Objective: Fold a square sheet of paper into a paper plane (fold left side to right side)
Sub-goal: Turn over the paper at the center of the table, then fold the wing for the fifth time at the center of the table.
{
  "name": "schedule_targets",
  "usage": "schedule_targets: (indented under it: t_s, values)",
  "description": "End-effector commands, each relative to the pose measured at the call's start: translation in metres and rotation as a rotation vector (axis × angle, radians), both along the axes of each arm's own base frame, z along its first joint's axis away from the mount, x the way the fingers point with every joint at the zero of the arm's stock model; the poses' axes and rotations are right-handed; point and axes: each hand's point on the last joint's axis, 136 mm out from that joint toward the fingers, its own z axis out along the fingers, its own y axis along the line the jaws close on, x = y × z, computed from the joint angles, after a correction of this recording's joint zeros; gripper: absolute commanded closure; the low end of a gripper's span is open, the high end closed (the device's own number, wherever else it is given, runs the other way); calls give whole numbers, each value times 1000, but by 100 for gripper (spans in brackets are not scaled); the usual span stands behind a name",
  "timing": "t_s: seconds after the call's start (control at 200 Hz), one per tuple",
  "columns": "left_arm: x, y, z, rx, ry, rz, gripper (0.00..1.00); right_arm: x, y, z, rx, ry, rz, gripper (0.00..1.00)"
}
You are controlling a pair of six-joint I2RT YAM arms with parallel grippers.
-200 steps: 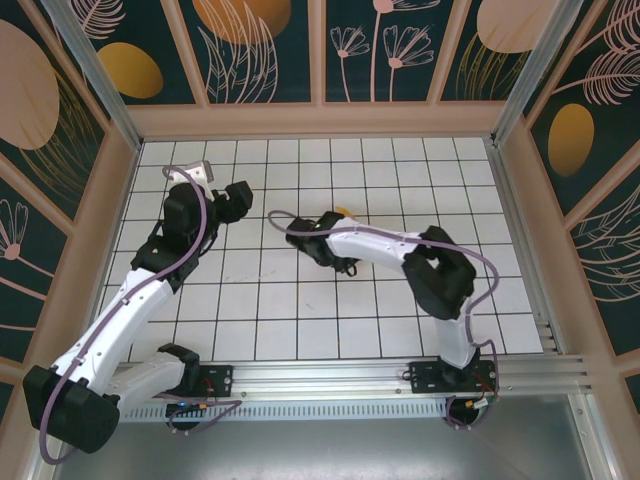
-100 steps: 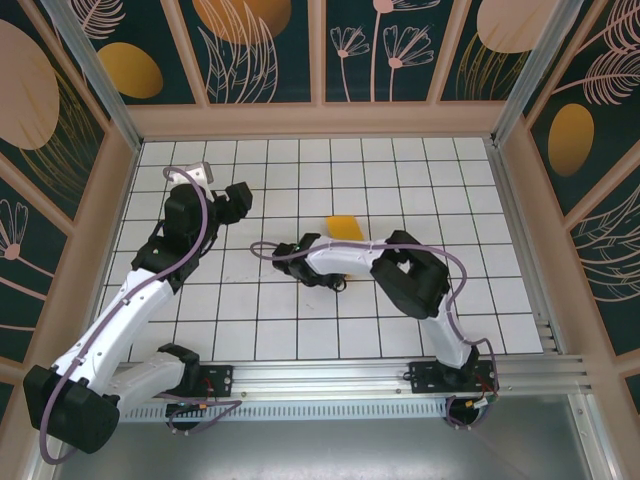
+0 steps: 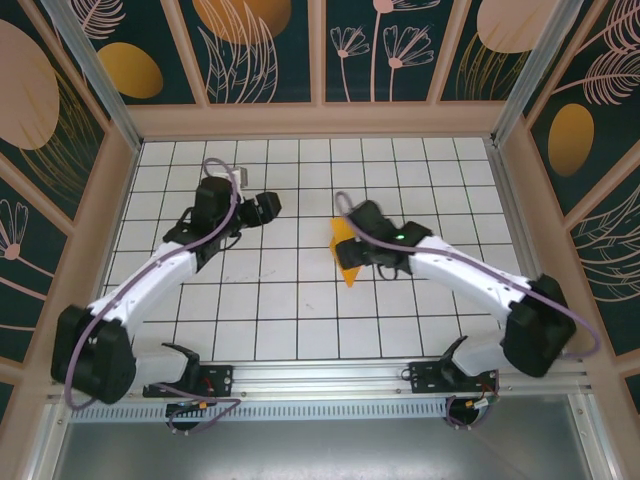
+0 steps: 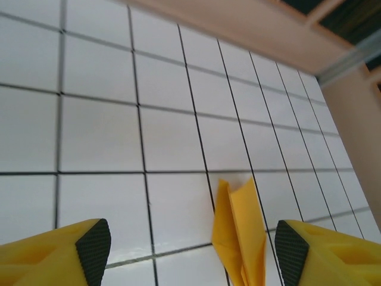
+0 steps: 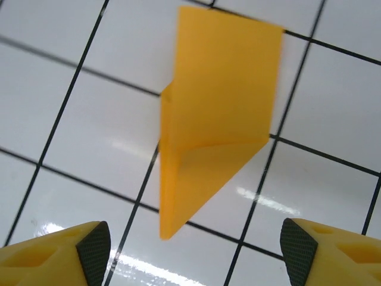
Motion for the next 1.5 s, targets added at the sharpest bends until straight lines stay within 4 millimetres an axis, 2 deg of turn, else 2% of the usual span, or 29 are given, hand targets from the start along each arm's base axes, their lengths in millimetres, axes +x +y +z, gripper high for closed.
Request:
schedule_targets:
  t_s: [0.0, 0.04, 0.06, 0.13, 0.19, 0.205, 0.26, 0.27, 0.295, 0.43, 0.611, 0.711, 0.831, 0.956, 1.026, 1.246, 1.296, 1.496]
  values:
    - [-9, -48, -14, -114, 72, -183, 25, 7, 7, 17, 340, 5, 0, 20]
    - [-8, -60, -22, -112, 92, -203, 26, 9, 2, 20, 412, -3, -8, 20]
    - [-7, -65, -26, -111, 103, -213, 26, 15, -9, 21, 445, -10, -39, 19]
    - [-5, -84, -39, -121, 139, -242, 26, 22, -26, 19, 555, -15, -80, 19]
    - [-6, -97, -58, -131, 185, -268, 26, 27, -42, 13, 643, -9, -127, 19]
    - [-1, -103, -51, -144, 171, -276, 26, 28, -46, 11, 666, -7, -136, 19]
    - [2, -116, -54, -163, 183, -301, 27, 30, -59, 5, 738, 2, -177, 19]
    - [3, -118, -63, -160, 204, -303, 27, 30, -60, 4, 750, 4, -180, 20]
    - [4, -123, -70, -162, 222, -313, 28, 31, -66, 0, 767, 8, -200, 19]
    - [11, -144, -90, -170, 271, -350, 33, 29, -78, -17, 780, 39, -235, 20]
    - [21, -157, -118, -163, 331, -357, 41, 25, -80, -25, 763, 53, -237, 21]
    - [22, -164, -127, -182, 352, -382, 48, 24, -78, -28, 760, 64, -221, 21]
    - [19, -173, -129, -237, 351, -440, 70, 25, -73, -36, 763, 95, -181, 21]
    - [17, -161, -136, -242, 353, -413, 91, 33, -65, -41, 771, 120, -120, 23]
    - [12, -153, -131, -260, 334, -419, 98, 40, -59, -41, 787, 124, -78, 25]
    - [-12, -145, -98, -338, 239, -537, 100, 59, -35, -49, 837, 169, 46, 34]
    - [-22, -141, -99, -348, 241, -553, 100, 61, -27, -49, 842, 175, 77, 34]
    - [-30, -132, -86, -390, 198, -585, 100, 61, 0, -57, 854, 235, 151, 35]
